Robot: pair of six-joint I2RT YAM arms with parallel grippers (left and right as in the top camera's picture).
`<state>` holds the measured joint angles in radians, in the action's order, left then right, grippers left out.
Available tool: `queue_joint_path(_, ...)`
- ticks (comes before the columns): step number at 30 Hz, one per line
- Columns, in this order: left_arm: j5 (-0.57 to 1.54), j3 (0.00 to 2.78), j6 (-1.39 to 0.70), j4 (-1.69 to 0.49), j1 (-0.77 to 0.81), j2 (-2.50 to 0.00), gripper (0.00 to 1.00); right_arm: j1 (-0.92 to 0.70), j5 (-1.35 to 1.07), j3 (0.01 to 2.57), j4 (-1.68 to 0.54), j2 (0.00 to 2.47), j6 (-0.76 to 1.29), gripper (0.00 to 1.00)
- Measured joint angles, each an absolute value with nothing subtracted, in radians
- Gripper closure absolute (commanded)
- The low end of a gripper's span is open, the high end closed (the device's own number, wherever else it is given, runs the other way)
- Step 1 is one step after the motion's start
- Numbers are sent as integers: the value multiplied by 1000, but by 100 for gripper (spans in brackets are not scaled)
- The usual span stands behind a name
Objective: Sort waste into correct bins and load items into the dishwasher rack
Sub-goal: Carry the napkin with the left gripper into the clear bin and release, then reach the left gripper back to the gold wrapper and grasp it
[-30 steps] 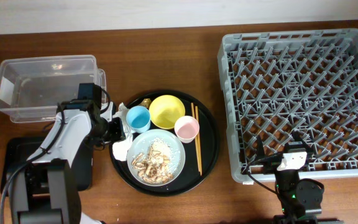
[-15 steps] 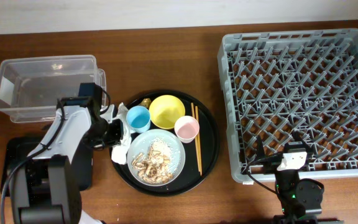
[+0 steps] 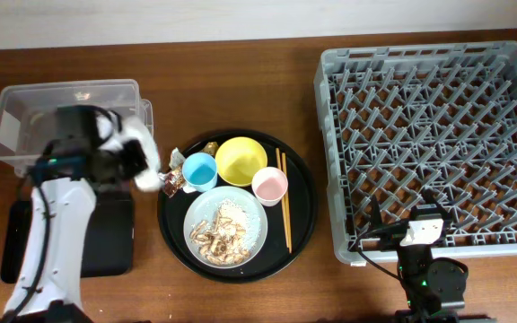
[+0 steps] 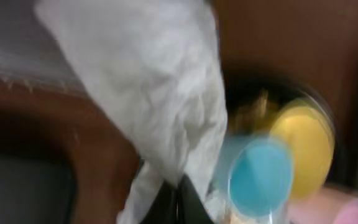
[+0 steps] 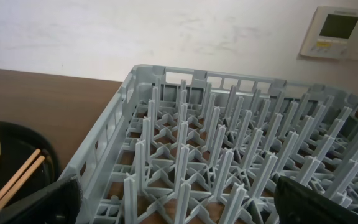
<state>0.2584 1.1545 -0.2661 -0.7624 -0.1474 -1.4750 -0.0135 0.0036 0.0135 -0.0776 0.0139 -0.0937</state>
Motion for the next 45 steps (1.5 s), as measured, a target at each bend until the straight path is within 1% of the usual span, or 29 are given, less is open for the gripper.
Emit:
queue_joint_path(3,258,1153,-413,-551,-237,-1469,99,-14,4,14,-78,14,-94,1)
queue_joint_path(4,242,1153,-466,-438,-250,-1470,99,-14,4,14,-78,15,-94,1)
queue_joint_path(5,218,1157,-506,-400,-258,-1469,99,-14,4,14,-78,15,-94,1)
queue_joint_path(9,11,1158,-648,-259,-271,-1473,98,-14,3,14,-78,15,-94,1)
queue_joint_path(10,-12,1159,-660,-218,-271,-1488,89,-14,4,14,-78,15,-94,1)
queue_joint_path(11,-30,1160,-671,-184,-271,-1518,76,-14,3,14,-78,15,-94,1)
queue_joint_path(12,-40,1160,-674,-175,-271,-1545,52,-14,3,14,-78,15,-94,1)
queue_joint_path(13,-49,1160,-683,-149,-271,-1579,46,-14,4,14,-78,15,-94,1)
queue_joint_path(15,-59,1159,-690,-101,-272,-1649,28,-14,4,14,-78,15,-94,1)
queue_joint_path(16,-60,1159,-695,-86,-275,-1664,20,-14,3,14,-78,15,-94,1)
queue_joint_path(18,-60,1159,-693,-76,-284,-1665,14,-14,4,14,-78,15,-94,1)
queue_joint_path(21,40,1159,-692,-96,-297,-1650,14,-14,4,14,-77,15,-94,1)
queue_joint_path(23,239,1159,-689,-149,-297,-1596,14,-14,4,14,-78,15,-94,1)
queue_joint_path(24,326,1160,-685,-176,-297,-1568,18,-14,4,14,-77,15,-94,1)
queue_joint_path(25,419,1164,-678,-245,-294,-1539,29,-14,4,14,-77,15,-93,1)
queue_joint_path(27,540,1171,-631,-374,-278,-1507,29,-14,4,14,-78,15,-94,1)
queue_joint_path(29,601,1168,-455,-548,-216,-1505,29,-14,4,14,-78,15,-94,1)
queue_joint_path(30,594,1168,-381,-595,-181,-1505,29,-14,4,14,-78,15,-94,1)
queue_joint_path(31,536,1166,-311,-649,-129,-1505,30,-14,4,14,-78,15,-94,1)
queue_joint_path(32,483,1166,-288,-671,-104,-1506,35,-14,4,14,-78,15,-94,1)
queue_joint_path(33,374,1166,-256,-705,-69,-1506,40,-14,4,14,-78,15,-94,1)
queue_joint_path(35,259,1166,-230,-724,-43,-1509,45,-14,4,14,-78,15,-94,1)
queue_joint_path(36,195,1166,-220,-730,-36,-1512,51,-14,4,14,-78,15,-94,1)
queue_joint_path(38,144,1166,-211,-754,-36,-1522,52,-14,4,14,-78,15,-94,1)
queue_joint_path(39,126,1166,-209,-775,-36,-1531,47,-14,3,14,-78,15,-94,1)
queue_joint_path(42,100,1166,-167,-821,-36,-1560,46,-14,4,14,-78,15,-94,1)
queue_joint_path(45,94,1166,-64,-857,-36,-1596,46,-14,3,14,-78,15,-94,1)
